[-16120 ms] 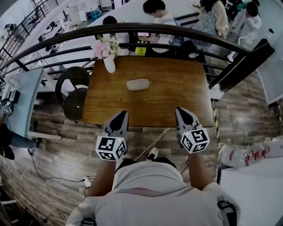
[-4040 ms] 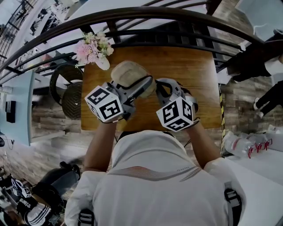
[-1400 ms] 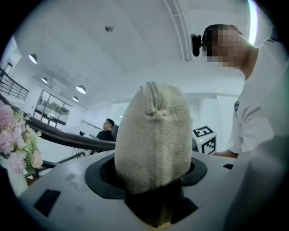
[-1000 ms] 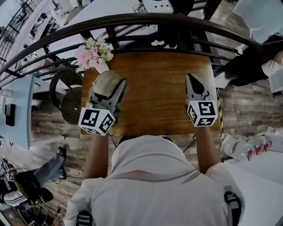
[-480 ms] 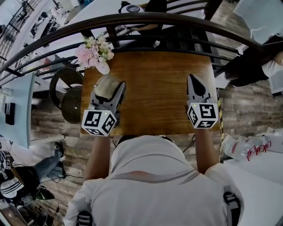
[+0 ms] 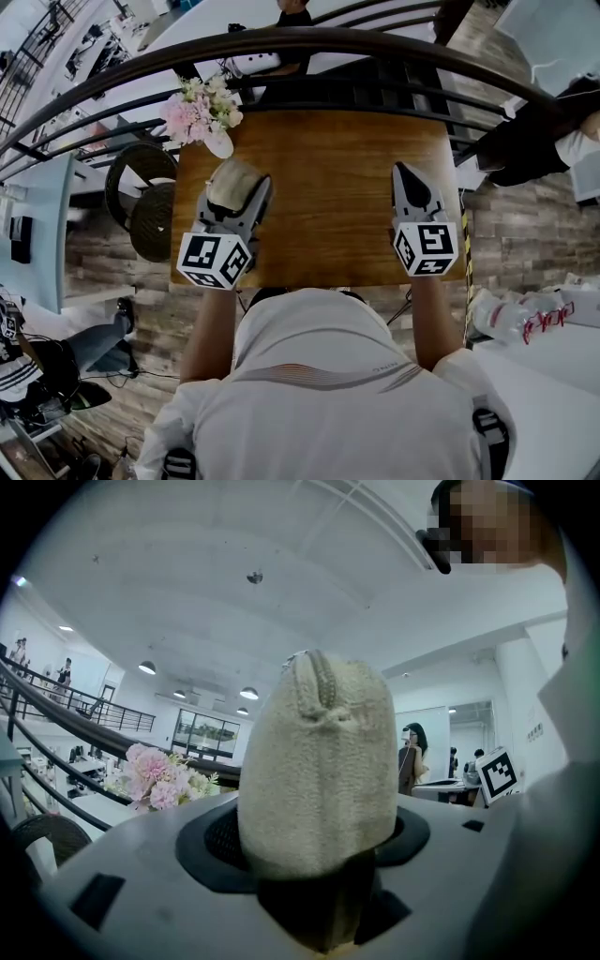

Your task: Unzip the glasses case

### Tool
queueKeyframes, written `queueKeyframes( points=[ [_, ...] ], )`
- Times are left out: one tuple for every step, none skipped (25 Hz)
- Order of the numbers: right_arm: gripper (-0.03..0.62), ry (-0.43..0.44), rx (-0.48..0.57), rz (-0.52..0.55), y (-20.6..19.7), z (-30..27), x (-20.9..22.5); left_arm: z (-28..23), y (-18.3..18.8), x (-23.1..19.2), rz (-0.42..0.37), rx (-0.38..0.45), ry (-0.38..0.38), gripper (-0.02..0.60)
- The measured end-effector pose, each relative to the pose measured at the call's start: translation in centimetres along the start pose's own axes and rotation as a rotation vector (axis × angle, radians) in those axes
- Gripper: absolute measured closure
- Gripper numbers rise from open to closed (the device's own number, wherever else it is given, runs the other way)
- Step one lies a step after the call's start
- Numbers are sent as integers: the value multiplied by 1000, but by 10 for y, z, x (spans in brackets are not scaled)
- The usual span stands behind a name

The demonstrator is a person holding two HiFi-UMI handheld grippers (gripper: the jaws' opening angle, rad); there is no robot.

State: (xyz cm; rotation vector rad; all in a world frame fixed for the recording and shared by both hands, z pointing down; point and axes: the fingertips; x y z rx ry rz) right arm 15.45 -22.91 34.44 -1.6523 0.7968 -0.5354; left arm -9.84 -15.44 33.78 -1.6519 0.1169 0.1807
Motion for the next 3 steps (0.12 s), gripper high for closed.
queueKeyframes(
  points=[
    [543, 1, 0, -1, -1, 0, -1, 0, -1, 0, 0, -1, 0, 282],
    [543, 2, 0, -3, -1, 0, -1, 1, -2, 0, -1, -3, 0, 282],
    [543, 3, -1, -4, -2, -1, -2, 1, -3, 0, -1, -5, 0, 282]
  ],
)
Point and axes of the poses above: the fingertips, and each gripper's own axes: z backward along the fingers, x to its right, y out of its top, and after that the axes turned 13 degrees about y, right-handed
